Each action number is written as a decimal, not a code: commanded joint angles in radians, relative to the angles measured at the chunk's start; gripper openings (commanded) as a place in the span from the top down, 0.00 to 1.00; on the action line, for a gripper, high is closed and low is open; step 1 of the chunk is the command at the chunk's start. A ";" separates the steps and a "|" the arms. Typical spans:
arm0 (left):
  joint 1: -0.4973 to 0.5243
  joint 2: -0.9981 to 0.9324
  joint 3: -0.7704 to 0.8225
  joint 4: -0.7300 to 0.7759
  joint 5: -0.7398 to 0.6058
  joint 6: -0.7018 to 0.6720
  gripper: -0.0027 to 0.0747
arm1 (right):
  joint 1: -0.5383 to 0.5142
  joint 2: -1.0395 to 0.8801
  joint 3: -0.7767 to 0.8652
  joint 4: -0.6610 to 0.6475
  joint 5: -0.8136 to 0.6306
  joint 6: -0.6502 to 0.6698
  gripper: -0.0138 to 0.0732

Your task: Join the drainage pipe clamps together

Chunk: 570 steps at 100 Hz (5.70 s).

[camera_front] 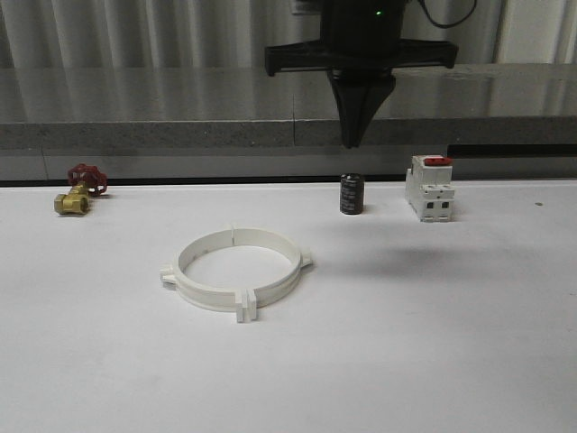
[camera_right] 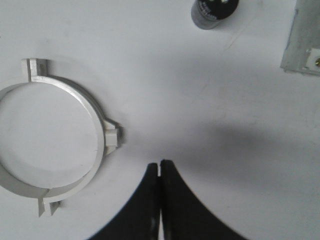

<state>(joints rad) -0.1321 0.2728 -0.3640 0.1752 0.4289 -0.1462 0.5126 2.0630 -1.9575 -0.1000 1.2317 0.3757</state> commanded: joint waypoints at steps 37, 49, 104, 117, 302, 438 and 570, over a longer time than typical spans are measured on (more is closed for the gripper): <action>0.004 0.008 -0.027 0.004 -0.083 -0.002 0.99 | -0.200 -0.177 0.090 0.205 0.009 -0.190 0.91; 0.004 0.008 -0.027 0.004 -0.083 -0.002 0.99 | -0.254 -0.216 0.160 0.205 -0.016 -0.196 0.91; 0.004 0.008 -0.027 0.004 -0.083 -0.002 0.99 | -0.520 -0.476 0.605 0.234 -0.195 -0.237 0.91; 0.004 0.008 -0.027 0.004 -0.083 -0.002 0.99 | -0.565 -0.530 0.693 0.255 -0.243 -0.240 0.91; 0.004 0.008 -0.027 0.004 -0.083 -0.002 0.99 | -0.587 -2.048 1.670 0.232 -0.879 -0.406 0.91; 0.004 0.010 -0.027 0.004 -0.084 -0.002 0.99 | -0.575 -2.093 1.969 -0.031 -1.288 -0.189 0.92; 0.068 -0.305 0.410 -0.124 -0.346 0.110 0.99 | -0.575 -2.090 1.968 -0.031 -1.288 -0.189 0.92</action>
<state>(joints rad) -0.0663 -0.0046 0.0017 0.0659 0.1646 -0.0405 -0.0667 -0.0115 0.0265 -0.1196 0.0186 0.1883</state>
